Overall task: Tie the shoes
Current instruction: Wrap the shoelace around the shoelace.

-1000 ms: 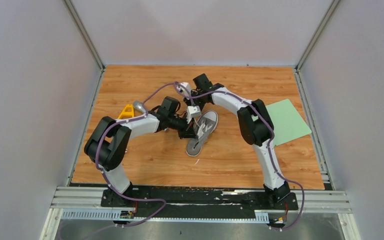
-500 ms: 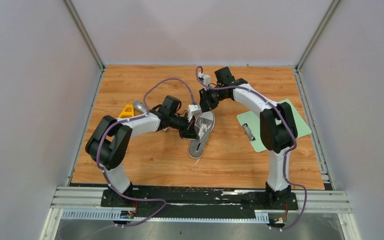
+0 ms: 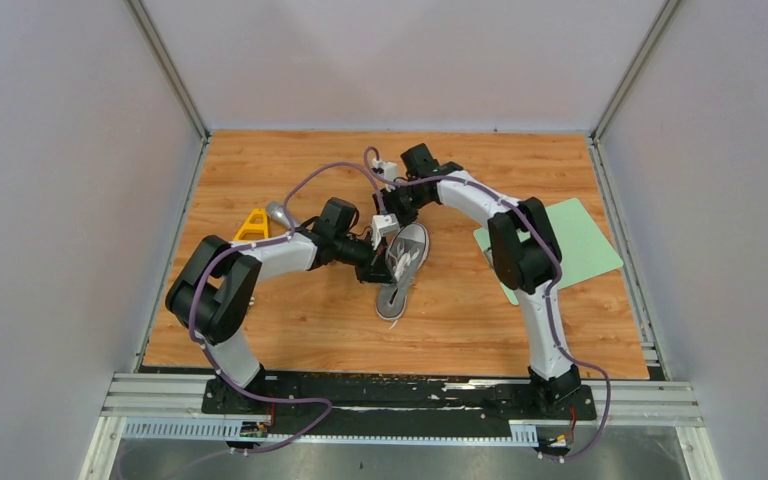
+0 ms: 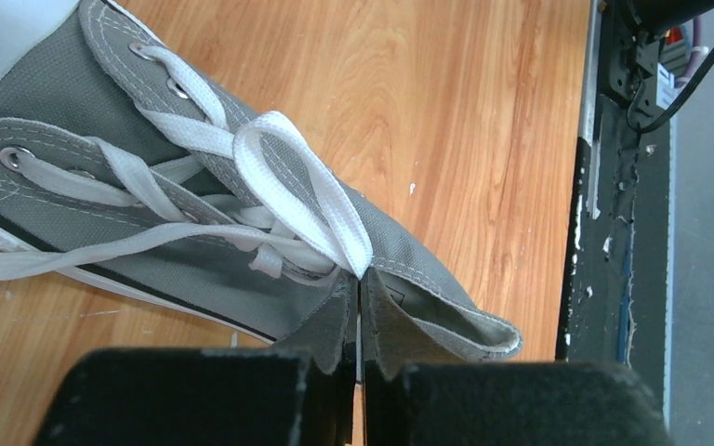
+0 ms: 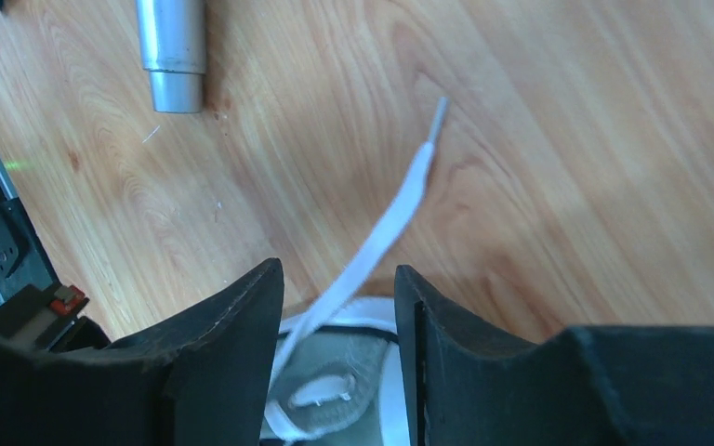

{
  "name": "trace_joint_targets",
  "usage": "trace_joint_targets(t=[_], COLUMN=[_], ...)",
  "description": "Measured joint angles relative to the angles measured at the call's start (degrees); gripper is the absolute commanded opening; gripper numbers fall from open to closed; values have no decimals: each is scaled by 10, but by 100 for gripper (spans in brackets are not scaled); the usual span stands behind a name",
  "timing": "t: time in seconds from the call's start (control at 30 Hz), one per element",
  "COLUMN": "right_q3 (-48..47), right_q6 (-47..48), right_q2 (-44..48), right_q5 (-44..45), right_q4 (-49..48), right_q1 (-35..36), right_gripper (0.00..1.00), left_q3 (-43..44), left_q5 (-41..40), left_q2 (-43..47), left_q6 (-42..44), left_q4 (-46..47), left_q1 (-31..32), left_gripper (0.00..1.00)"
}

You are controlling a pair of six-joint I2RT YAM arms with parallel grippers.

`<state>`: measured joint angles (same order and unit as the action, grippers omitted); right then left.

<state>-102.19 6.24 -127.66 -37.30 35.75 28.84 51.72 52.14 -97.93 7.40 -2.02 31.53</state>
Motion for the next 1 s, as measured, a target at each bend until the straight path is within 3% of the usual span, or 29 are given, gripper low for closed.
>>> trace_joint_targets(t=[0.27,0.43,0.47,0.57,0.63,0.87,1.0], right_q3=[-86,-88,-85,-77,-68,-75,-98], right_q6=[52,94,99,105,105,82,70], right_q2=[-55,-58,-58,-52,-49,-49,-47], right_q5=[23,123,140,185,207,212,163], right_q4=[89,128,129,127,128,140,156], right_q1=[56,82,85,93,97,83,58], right_gripper=[55,55,49,10,0,0,0], left_q3=[1,1,1,1,1,1,1], left_q5=[-4,-6,-7,-7,-8,-13,-16], left_q2=[0,0,0,0,0,1,5], left_q6=[20,20,20,21,22,27,35], left_q4=[-8,-10,-10,-14,-16,-23,-30], left_q1=[0,0,1,2,2,3,3], left_gripper=[2,2,2,2,2,2,2])
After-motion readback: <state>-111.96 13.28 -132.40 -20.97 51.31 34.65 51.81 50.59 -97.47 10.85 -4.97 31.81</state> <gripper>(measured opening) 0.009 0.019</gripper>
